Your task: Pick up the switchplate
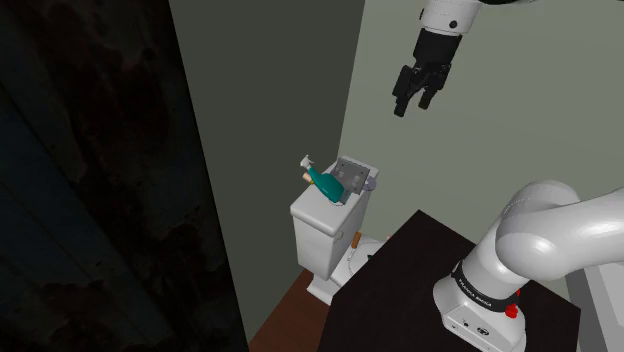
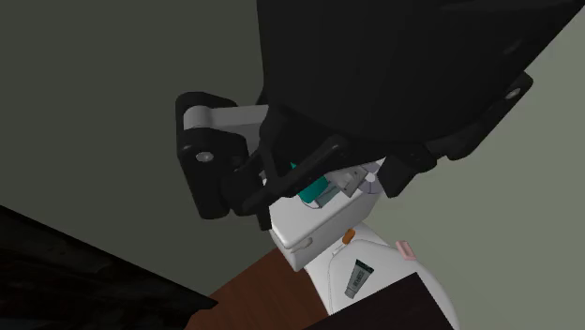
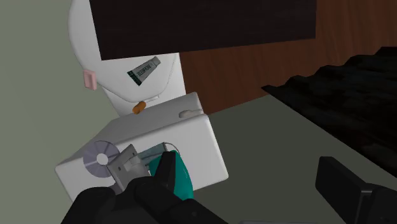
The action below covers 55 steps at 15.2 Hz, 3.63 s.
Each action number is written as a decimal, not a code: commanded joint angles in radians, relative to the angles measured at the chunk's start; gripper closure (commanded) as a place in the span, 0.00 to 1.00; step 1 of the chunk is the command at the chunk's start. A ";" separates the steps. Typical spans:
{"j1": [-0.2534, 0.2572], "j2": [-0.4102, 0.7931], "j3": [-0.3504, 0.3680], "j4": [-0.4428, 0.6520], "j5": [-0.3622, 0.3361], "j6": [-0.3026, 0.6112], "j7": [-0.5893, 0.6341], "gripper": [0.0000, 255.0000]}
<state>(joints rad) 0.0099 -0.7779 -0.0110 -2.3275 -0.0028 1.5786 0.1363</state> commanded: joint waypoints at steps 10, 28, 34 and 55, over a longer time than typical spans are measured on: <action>-0.066 0.149 -0.027 -0.163 -0.005 0.335 0.092 0.00; -0.161 0.737 -0.109 -0.170 0.056 0.974 0.220 0.00; -0.191 0.971 -0.124 -0.080 0.156 1.128 0.206 0.00; -0.331 1.413 -0.039 0.162 0.337 1.345 0.151 1.00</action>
<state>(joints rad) -0.3204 0.6348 -0.0502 -2.1662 0.3338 2.9229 0.2876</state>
